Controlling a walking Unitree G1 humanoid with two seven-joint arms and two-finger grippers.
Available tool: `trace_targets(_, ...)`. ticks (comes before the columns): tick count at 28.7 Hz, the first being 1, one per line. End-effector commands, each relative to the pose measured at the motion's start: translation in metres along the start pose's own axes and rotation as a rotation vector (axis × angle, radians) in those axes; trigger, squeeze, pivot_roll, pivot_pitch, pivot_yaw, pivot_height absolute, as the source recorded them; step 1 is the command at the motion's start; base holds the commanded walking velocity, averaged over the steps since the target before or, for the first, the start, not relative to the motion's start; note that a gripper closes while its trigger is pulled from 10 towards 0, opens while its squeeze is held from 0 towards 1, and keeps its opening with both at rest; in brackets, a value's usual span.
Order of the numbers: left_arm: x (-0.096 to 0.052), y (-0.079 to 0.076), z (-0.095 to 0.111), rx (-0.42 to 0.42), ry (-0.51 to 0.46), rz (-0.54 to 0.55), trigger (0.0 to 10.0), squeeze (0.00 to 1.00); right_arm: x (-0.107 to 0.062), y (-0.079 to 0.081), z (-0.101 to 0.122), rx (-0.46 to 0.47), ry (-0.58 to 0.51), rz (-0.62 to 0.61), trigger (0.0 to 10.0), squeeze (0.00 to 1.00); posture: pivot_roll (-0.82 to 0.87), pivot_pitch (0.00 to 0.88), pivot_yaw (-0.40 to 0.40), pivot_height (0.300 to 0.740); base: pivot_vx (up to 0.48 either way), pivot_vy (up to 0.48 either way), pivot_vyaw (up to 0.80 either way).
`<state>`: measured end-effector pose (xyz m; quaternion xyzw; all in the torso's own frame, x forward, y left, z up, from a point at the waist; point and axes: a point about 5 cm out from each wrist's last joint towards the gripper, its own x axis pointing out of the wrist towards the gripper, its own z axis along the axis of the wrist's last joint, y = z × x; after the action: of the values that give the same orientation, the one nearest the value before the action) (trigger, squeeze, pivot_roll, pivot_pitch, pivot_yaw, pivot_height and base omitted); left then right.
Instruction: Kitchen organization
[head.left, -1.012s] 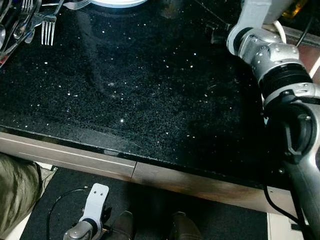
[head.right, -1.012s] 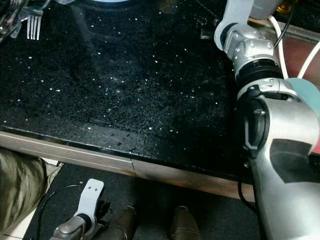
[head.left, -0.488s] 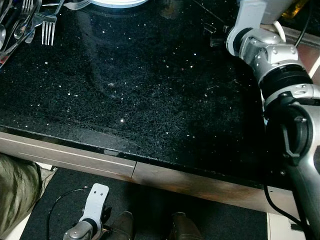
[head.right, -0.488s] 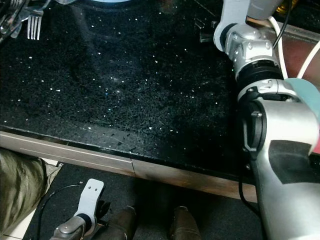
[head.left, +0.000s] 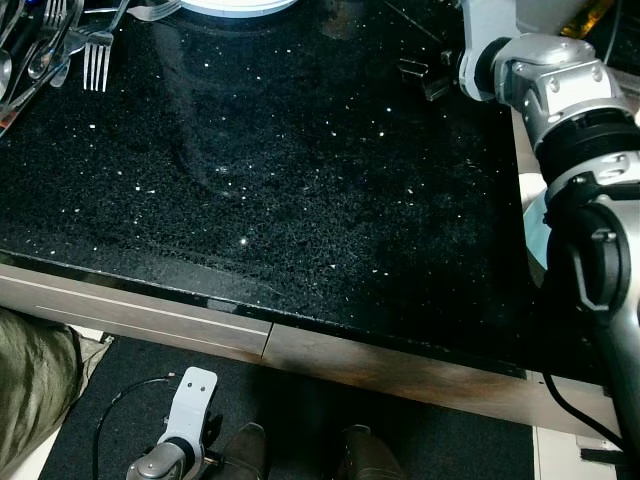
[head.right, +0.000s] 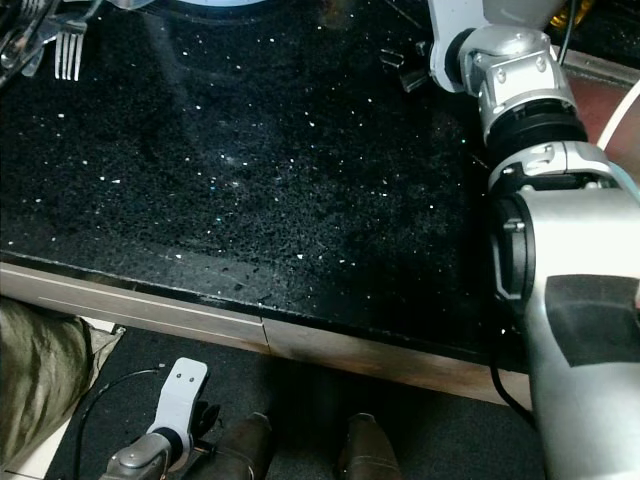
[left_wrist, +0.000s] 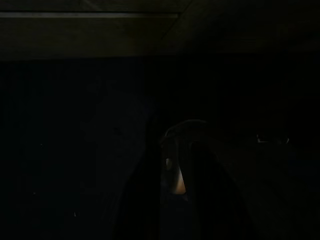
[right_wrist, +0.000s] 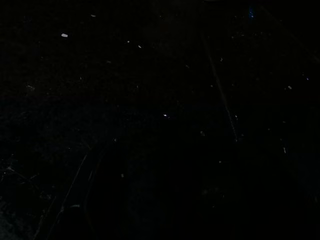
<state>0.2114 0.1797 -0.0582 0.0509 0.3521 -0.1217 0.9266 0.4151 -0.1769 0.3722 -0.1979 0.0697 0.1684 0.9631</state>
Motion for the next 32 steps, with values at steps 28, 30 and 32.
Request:
trace_targets(28,-0.014,-0.014,-0.054,-0.030,0.240,-0.012,10.0,0.00,0.015,0.030,-0.048,0.160,0.106,0.258,10.0,0.00,0.15,0.392,-0.167,0.740,0.000,0.000,0.00)
trace_targets(30,-0.013,-0.014,-0.052,-0.031,0.236,-0.012,10.0,0.00,0.013,0.029,-0.035,0.153,-0.011,0.308,10.0,0.00,0.15,0.386,-0.168,0.740,0.000,0.000,0.00)
trace_targets(32,-0.012,-0.014,-0.052,-0.032,0.235,-0.012,10.0,0.00,0.012,0.028,-0.029,0.163,-0.067,0.318,10.0,0.00,0.15,0.385,-0.166,0.740,0.000,0.000,0.00)
